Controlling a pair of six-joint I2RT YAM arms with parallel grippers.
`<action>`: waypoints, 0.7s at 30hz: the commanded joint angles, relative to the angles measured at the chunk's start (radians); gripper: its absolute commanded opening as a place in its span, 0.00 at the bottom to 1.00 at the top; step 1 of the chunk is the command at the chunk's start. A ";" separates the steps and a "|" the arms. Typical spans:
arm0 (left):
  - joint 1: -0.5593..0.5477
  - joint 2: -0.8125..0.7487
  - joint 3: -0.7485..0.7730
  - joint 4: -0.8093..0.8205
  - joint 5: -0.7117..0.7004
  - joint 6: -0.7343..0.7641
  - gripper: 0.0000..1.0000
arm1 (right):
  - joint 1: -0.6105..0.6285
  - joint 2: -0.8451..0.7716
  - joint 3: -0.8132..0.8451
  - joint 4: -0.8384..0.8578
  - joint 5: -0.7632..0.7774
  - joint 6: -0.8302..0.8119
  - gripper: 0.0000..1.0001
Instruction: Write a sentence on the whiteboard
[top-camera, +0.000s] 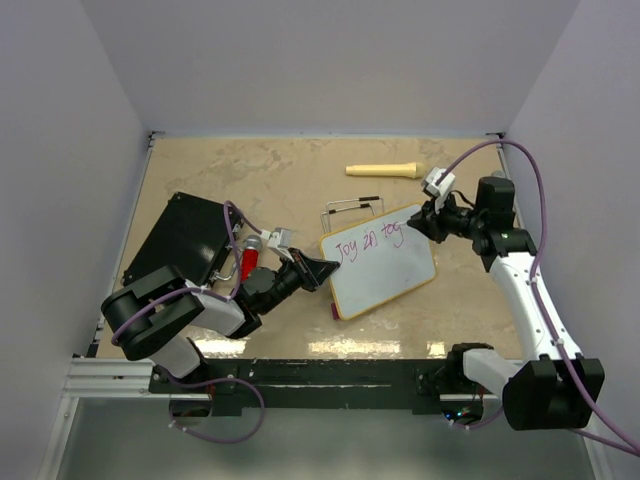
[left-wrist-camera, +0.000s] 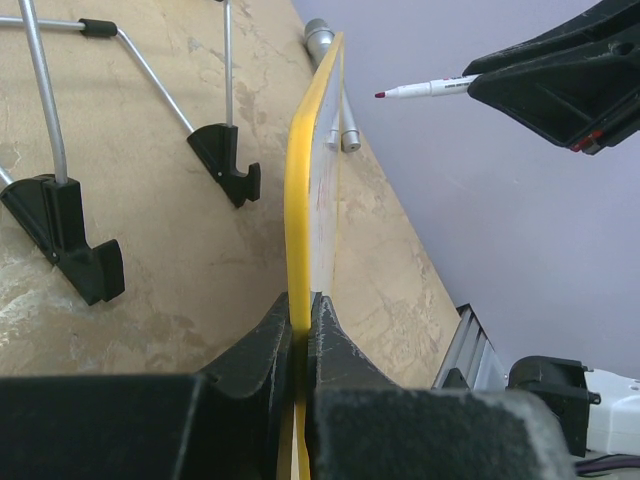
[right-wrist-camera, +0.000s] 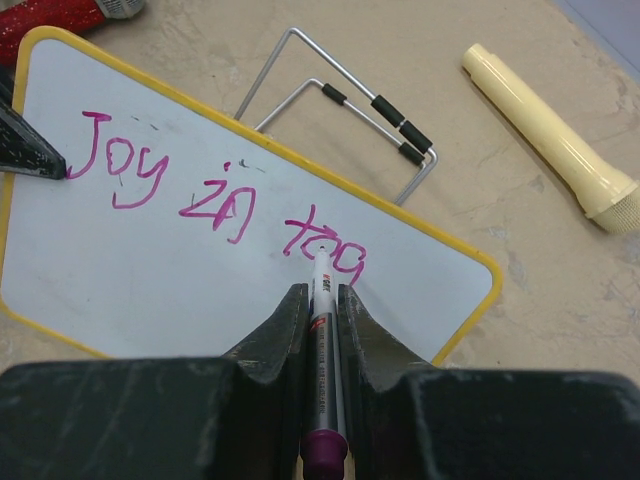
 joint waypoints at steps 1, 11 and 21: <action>-0.004 -0.003 -0.013 -0.005 0.030 0.080 0.00 | -0.016 -0.012 -0.008 0.060 -0.021 0.036 0.00; -0.004 -0.011 -0.022 -0.002 0.032 0.078 0.00 | -0.056 0.012 -0.003 0.095 -0.027 0.060 0.00; -0.004 -0.021 -0.027 -0.002 0.032 0.077 0.00 | -0.065 0.089 0.050 0.095 -0.052 0.054 0.00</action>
